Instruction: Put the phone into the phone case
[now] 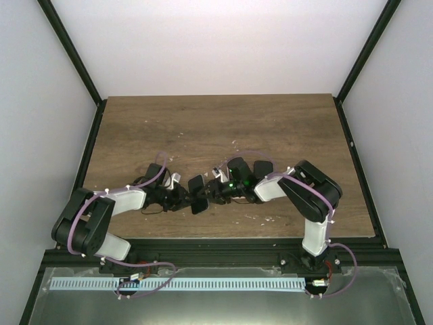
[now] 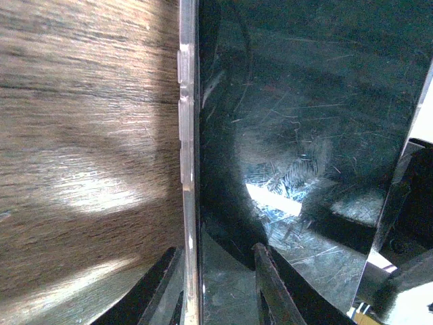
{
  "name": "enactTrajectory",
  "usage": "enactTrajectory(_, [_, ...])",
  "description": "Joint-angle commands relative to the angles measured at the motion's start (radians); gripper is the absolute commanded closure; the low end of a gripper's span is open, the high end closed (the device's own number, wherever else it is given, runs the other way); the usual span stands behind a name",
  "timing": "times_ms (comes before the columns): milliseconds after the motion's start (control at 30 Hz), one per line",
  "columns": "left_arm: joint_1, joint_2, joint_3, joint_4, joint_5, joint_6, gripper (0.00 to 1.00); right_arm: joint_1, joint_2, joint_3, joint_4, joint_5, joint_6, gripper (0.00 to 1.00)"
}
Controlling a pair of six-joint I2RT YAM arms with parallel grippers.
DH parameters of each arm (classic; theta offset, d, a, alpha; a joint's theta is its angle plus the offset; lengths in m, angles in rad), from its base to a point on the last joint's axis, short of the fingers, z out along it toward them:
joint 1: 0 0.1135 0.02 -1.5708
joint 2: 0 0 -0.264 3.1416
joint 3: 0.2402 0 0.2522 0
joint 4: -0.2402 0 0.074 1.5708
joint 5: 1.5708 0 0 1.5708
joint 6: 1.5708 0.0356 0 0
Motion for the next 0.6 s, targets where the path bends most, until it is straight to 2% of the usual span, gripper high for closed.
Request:
enactTrajectory(0, [-0.014, -0.003, 0.016, 0.012, -0.010, 0.015, 0.70, 0.045, 0.002, 0.070, -0.029, -0.098, -0.046, 0.61])
enactTrajectory(200, [-0.014, -0.022, 0.021, -0.018, -0.030, 0.024, 0.70, 0.046, -0.030, 0.063, -0.097, -0.058, -0.078, 0.72])
enactTrajectory(300, [-0.014, -0.022, 0.021, -0.022, -0.038, 0.026, 0.70, 0.046, -0.047, 0.050, -0.104, -0.052, -0.076, 0.73])
enactTrajectory(433, [-0.014, -0.015, 0.017, -0.022, -0.050, 0.028, 0.70, 0.046, -0.069, 0.031, -0.105, -0.050, -0.076, 0.58])
enactTrajectory(467, [-0.014, -0.012, 0.016, -0.021, -0.050, 0.028, 0.70, 0.046, -0.073, 0.024, -0.103, -0.048, -0.072, 0.57])
enactTrajectory(500, [-0.014, -0.009, 0.015, -0.020, -0.052, 0.028, 0.70, 0.046, -0.079, 0.017, -0.101, -0.047, -0.069, 0.59])
enactTrajectory(567, [-0.014, -0.008, 0.013, -0.014, -0.052, 0.025, 0.70, 0.046, -0.088, 0.006, -0.097, -0.038, -0.064, 0.73])
